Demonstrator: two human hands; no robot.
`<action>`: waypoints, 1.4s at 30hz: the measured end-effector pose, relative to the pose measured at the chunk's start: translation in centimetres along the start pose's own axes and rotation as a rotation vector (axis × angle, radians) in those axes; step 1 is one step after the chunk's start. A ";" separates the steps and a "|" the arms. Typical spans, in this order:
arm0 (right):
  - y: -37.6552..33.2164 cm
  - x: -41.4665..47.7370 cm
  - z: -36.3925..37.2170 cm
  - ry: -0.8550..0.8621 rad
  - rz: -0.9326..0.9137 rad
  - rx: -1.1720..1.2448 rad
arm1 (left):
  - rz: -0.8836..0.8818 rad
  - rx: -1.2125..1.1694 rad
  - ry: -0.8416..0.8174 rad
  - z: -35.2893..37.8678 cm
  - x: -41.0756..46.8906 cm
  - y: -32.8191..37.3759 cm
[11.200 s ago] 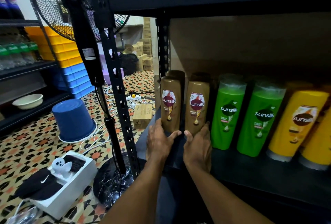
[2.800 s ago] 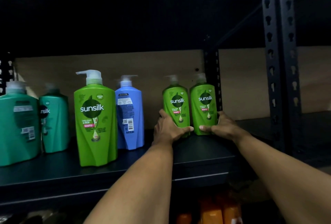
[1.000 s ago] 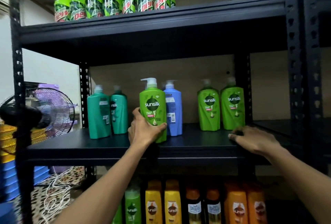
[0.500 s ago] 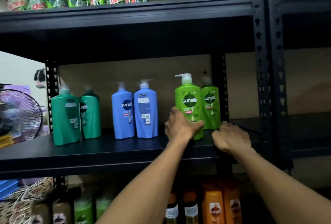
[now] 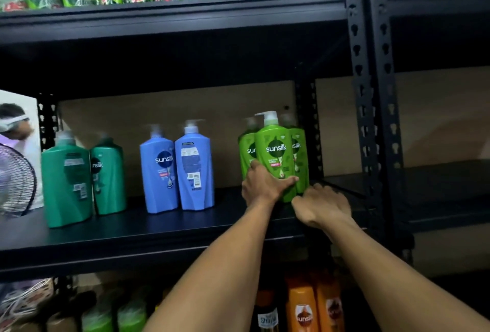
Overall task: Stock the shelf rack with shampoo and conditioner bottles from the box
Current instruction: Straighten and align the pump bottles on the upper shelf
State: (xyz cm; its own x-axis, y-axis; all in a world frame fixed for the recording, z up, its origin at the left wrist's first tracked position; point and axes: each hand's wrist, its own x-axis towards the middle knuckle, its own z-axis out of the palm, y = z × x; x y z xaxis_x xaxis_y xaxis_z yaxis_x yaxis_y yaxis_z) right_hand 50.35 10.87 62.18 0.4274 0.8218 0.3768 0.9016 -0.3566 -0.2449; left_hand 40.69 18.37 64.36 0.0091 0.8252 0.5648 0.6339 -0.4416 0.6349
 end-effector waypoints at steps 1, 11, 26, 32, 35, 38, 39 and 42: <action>0.0 0.0 0.1 -0.004 -0.001 -0.005 | 0.004 -0.001 -0.004 0.2 0.1 0.0; 0.1 -0.4 0.0 -0.016 -0.019 -0.010 | 0.042 -0.005 -0.033 0.7 0.6 -0.5; -0.1 -0.7 -0.1 0.007 -0.013 -0.024 | 0.038 -0.004 -0.072 0.7 0.6 -0.6; -0.1 -0.9 -0.2 0.014 -0.021 -0.023 | 0.033 -0.007 -0.078 0.7 0.8 -0.6; -0.1 -0.8 -0.2 0.018 -0.008 -0.012 | 0.027 -0.019 -0.090 0.6 0.8 -0.6; 0.0 -0.7 0.3 0.096 0.037 0.071 | 0.014 -0.054 -0.100 0.5 0.7 -0.6; 0.0 -0.7 0.4 0.138 0.043 0.116 | 0.005 -0.076 -0.106 0.4 0.8 -0.8; 0.1 -0.8 0.7 0.235 0.026 0.201 | -0.002 -0.137 -0.109 0.2 0.8 -1.2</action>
State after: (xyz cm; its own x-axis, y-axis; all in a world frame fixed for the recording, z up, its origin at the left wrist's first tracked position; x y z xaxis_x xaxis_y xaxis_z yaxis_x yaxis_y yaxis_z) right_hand 50.07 10.45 61.19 0.4755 0.6794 0.5588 0.8686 -0.2619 -0.4206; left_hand 40.15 19.60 63.94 0.0966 0.8561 0.5076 0.5229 -0.4776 0.7060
